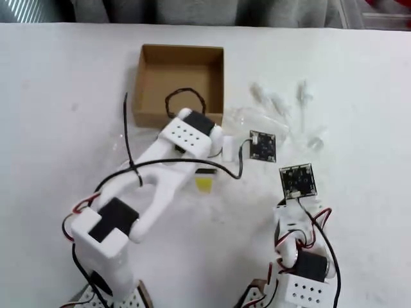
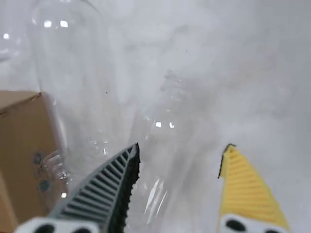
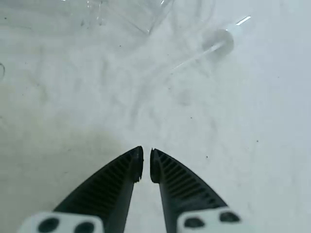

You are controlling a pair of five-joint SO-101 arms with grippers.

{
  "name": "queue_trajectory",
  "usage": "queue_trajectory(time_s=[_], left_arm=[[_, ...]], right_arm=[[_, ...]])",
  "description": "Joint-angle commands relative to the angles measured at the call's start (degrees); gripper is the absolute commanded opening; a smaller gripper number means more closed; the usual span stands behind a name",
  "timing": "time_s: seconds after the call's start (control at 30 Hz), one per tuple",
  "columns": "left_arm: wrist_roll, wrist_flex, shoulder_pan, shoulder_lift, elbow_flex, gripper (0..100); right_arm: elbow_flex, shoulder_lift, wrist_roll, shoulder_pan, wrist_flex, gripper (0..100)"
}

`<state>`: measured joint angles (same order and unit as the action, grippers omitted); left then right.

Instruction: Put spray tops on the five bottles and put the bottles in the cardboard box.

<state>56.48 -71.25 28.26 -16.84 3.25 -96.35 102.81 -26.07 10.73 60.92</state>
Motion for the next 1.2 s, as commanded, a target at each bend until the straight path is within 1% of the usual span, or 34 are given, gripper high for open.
queue_trajectory(time_s=[0.0, 0.2, 0.47, 0.6, 0.97, 1.17], left_arm=[[0.44, 1.14, 1.1, 0.22, -1.32, 28], [0.0, 1.85, 1.19, 0.13, -1.32, 28], [-0.18, 1.32, 1.19, 0.13, -1.32, 34], [-1.67, -0.44, 1.36, 0.66, -1.85, 36], [-1.76, 2.37, 2.33, -0.13, -1.23, 35], [-1.93, 4.57, 2.07, -5.93, -1.85, 34]], right_arm=[[-0.53, 0.22, -0.79, 0.22, 0.84, 1.8], [-0.53, 0.22, -0.79, 0.22, 0.84, 1.8], [-0.53, 0.22, -0.79, 0.22, 0.84, 1.8], [-0.53, 0.22, -0.79, 0.22, 0.84, 1.8], [-0.53, 0.22, -0.79, 0.22, 0.84, 1.8], [-0.53, 0.22, -0.79, 0.22, 0.84, 1.8]])
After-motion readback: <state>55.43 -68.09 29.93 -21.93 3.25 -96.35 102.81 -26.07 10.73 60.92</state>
